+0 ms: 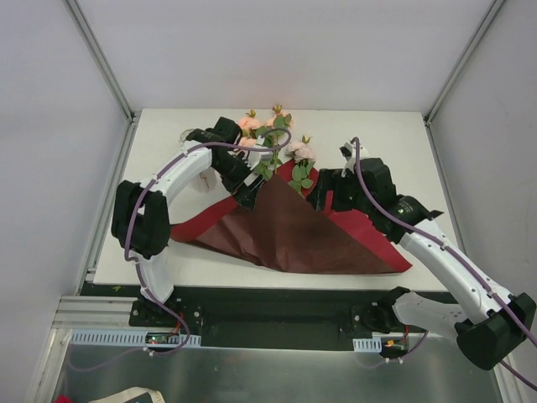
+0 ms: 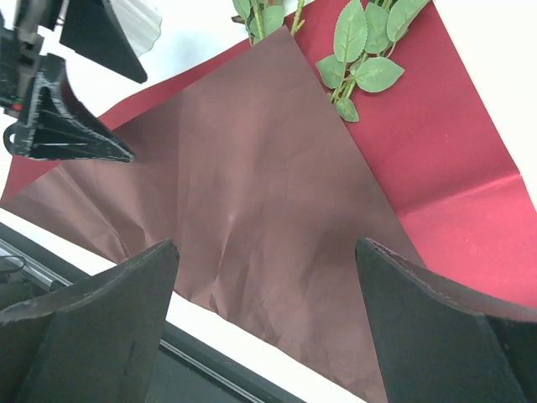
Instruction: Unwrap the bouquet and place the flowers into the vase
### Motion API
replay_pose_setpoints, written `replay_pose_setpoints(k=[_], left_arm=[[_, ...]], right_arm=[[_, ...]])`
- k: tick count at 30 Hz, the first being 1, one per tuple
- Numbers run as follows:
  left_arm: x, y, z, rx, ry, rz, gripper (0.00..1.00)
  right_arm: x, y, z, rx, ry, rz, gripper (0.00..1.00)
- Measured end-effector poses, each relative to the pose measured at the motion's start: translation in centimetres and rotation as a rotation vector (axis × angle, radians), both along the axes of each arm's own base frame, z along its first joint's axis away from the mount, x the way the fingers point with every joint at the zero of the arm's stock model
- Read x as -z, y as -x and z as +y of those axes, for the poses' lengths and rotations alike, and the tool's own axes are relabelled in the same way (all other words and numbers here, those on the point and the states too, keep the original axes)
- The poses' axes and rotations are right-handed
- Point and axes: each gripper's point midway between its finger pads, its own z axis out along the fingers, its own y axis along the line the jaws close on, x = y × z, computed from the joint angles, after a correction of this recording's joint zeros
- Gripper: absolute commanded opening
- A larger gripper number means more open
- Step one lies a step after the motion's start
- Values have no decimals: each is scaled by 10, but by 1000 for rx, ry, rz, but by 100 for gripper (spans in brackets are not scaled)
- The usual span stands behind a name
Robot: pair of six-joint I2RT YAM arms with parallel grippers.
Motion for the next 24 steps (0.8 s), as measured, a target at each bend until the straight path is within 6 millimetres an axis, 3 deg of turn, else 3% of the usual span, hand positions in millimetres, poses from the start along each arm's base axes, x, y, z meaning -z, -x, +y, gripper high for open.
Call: replay_pose_setpoints(k=[4,9,10,12,16,21,24], left_arm=[[17,-4,-7,7,-19,24,96],[30,-6,-10,6,-42,33,60],[31,-5,-9,4,-44,35,45],[33,-5,-9,-2,-47,37,34],[39,-4,-7,-6,-69,27,30],[34,-4,-9,-6,-78,-9,0],[28,-5,-11,-8,-74,-43,0]], right_arm=[[-1,0,-4,7,-12,7,86],[-8,-4,-14,37,-54,10,81],[-10,-4,-16,45,-63,9,81],[-15,-5,-19,56,-85,6,80],[-20,-6,-22,62,-114,2,80],[-22,-4,-18,52,-134,8,79],[-23,-4,-17,49,-140,10,79]])
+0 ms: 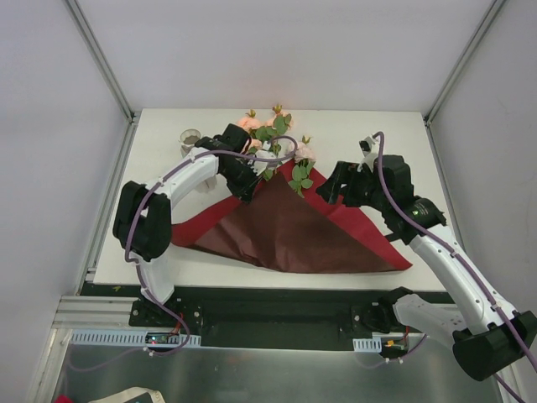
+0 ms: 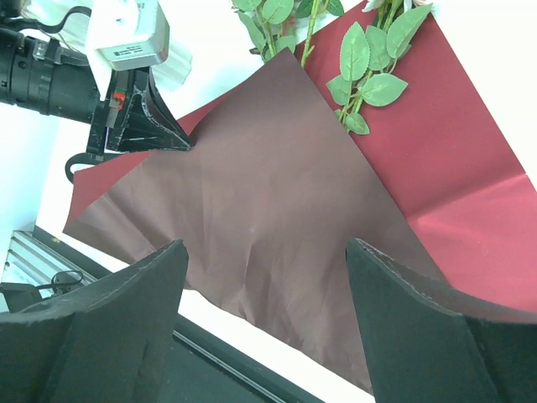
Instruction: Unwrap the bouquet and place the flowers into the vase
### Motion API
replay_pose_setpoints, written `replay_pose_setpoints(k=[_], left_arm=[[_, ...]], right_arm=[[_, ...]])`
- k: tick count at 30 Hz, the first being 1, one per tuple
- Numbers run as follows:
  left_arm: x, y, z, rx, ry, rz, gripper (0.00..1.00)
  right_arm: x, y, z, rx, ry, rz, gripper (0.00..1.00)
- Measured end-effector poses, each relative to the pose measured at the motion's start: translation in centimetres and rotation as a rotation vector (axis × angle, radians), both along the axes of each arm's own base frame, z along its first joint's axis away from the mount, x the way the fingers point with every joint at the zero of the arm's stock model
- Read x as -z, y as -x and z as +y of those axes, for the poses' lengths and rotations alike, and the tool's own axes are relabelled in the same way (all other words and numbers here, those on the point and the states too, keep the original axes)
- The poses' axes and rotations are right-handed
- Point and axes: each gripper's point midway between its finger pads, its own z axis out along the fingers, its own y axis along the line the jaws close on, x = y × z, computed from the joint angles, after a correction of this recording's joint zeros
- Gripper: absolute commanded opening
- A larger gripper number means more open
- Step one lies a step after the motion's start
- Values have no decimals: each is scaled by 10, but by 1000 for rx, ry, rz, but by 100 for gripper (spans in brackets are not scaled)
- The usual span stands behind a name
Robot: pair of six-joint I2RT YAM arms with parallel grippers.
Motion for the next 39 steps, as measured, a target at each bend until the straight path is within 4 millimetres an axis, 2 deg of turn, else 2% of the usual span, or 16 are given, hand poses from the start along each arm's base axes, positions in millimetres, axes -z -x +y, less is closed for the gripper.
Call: replay_pose_setpoints(k=[11,15,18,23,26,29,32,34,36,37,39], left_arm=[[-35,20,-9,29,44,-89,0],[-53,37,-12,58,65,-143,0],[-72,64,-16,104,97,-188,0],[-103,129,-13,217,211,-219,0],[-116,161,-7,277,262,-184,0],[-116,192,-3,364,265,-127,0],[-116,230,1,497,268,-70,0],[-114,255,8,587,268,-34,10],[-111,275,18,651,263,9,25],[-109,282,23,669,259,31,43],[-107,288,32,697,242,50,71]], right_arm=[[-1,-5,-7,25,-8,3,75],[-3,-14,-16,52,-7,2,75],[-5,-26,-27,86,-5,5,74],[-11,-43,-28,85,-6,6,70],[-7,-50,-19,52,-17,23,68],[2,-48,-8,19,-9,50,66],[9,-33,21,-75,10,64,62],[12,-20,46,-159,23,72,59],[18,-6,64,-222,33,85,57],[20,2,71,-252,39,92,57],[28,19,84,-302,51,101,56]])
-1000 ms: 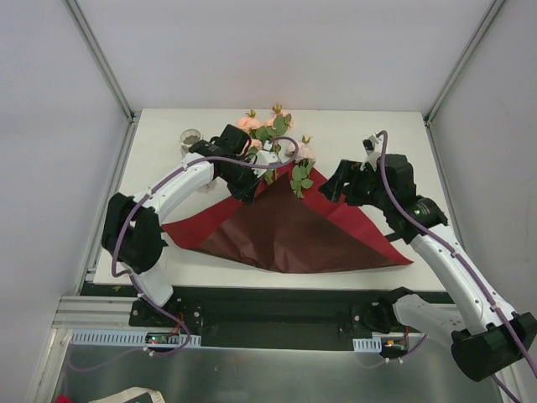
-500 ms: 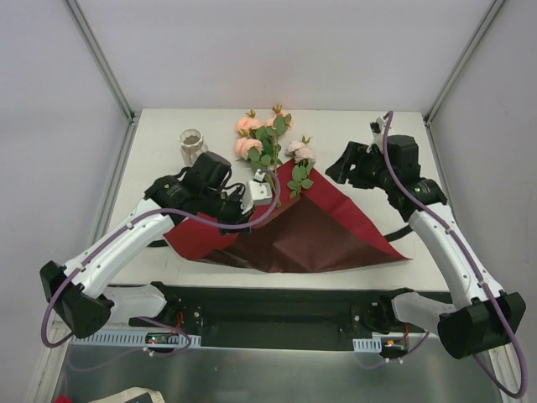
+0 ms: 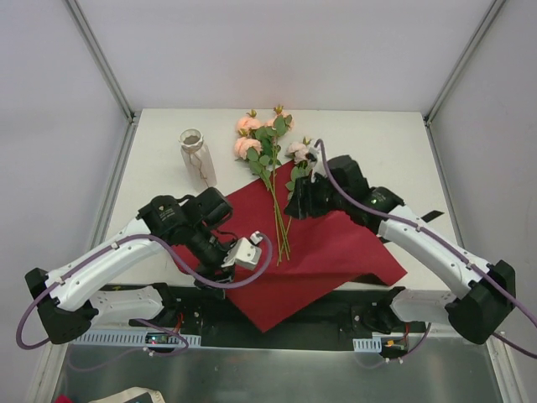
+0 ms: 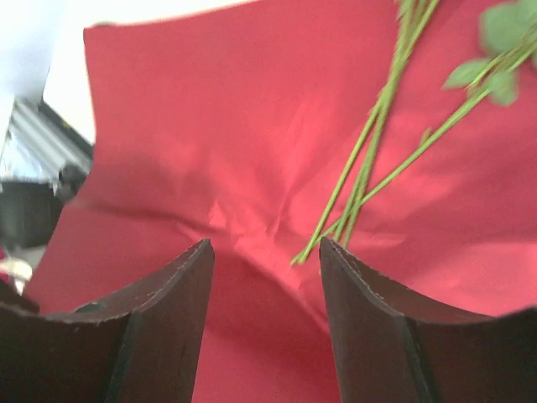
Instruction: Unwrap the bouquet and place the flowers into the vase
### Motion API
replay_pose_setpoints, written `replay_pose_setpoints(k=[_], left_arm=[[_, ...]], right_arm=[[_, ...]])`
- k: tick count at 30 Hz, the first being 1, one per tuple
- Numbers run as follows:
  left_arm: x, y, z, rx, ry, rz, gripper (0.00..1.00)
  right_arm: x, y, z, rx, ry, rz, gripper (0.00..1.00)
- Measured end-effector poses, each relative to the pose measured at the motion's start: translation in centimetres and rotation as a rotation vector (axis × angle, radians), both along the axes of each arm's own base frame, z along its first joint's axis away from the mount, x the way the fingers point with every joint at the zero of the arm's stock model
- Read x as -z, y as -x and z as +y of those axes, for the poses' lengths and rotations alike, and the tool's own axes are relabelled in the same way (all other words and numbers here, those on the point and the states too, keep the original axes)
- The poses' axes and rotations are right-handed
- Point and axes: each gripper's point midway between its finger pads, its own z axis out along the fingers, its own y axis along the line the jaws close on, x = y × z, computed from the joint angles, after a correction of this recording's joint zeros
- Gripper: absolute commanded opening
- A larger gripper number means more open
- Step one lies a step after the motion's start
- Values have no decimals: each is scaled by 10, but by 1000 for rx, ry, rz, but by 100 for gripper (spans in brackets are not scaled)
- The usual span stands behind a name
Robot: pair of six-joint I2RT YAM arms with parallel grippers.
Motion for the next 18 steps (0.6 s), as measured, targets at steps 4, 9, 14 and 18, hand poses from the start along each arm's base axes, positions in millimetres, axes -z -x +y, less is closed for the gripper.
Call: replay_pose_setpoints(k=[4,9,14,18], left_arm=[[-2,4,9,28,-19,-4,98],[-29,-8,5,21,33,-108,99],[-60,-30,2,-32,75,-254,99],[-79,-53,6,-122,75,-370,99]], right_arm=[[35,57,15,-104,75,47,63],[65,108,-3,-131,178,68,69],[36,62,-32,74,269,-39,69],[-10,8,-24,190,267,-132,64]])
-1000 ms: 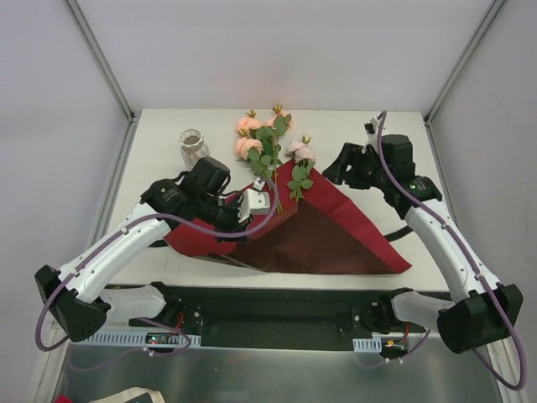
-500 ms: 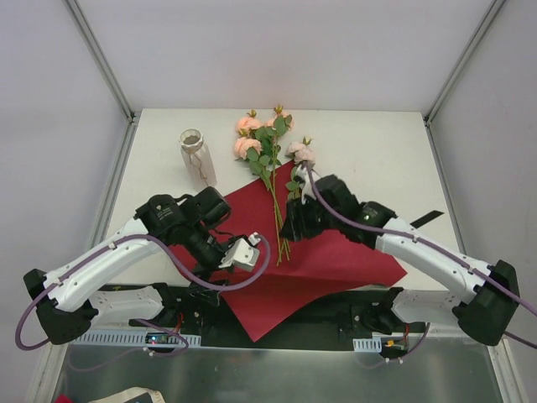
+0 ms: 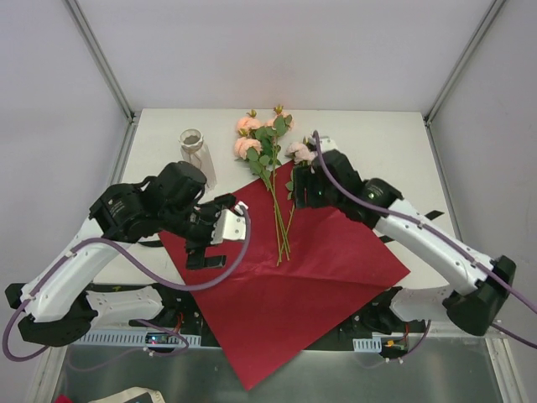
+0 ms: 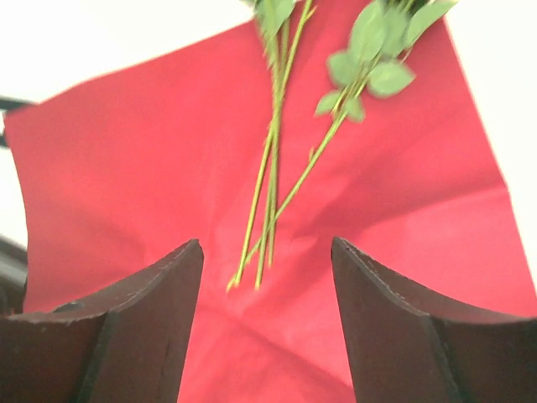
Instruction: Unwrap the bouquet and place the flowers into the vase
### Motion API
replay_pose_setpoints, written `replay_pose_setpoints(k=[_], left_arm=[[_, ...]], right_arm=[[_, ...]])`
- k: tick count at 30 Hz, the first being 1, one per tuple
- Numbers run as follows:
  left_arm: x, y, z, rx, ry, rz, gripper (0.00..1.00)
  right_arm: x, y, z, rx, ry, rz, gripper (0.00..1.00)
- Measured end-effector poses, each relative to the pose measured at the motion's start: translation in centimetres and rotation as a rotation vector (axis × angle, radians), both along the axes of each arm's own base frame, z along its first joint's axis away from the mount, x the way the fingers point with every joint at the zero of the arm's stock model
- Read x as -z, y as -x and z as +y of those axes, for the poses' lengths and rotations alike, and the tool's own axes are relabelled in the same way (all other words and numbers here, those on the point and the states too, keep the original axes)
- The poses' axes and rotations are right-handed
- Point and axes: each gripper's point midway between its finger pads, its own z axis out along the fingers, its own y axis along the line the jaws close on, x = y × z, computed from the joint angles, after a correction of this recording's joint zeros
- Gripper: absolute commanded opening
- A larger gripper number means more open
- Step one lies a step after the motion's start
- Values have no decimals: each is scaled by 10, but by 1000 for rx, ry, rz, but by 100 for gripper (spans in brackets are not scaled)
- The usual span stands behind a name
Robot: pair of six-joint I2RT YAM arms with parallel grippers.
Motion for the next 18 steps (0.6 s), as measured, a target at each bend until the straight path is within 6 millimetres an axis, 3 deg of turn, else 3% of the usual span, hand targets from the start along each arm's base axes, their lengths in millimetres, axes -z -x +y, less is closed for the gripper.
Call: replay_pose_setpoints(k=[3,7,8,11,13,16,18], left_arm=[[-2,-28,11,-125,-31,-117,99],[16,-81,47,-390,-143,-231,99],[20,-97,61,-487,-165,-235,99],[25,-145,118,-820,-181,-220,99],[23,-166,163,-1045,-145,-206,99],[22,-177,209,-1263,-81,-184,99],[27,-180,230,-1367,-31,-149,99]], right_arm=[[-6,-46,3,77,11,0,62],[22,-102,10,145,83,54,60],[43,-112,14,151,121,91,60],[85,-131,28,147,194,161,58],[112,-137,34,144,237,203,57],[138,-137,32,151,298,246,57],[148,-138,27,163,333,257,57]])
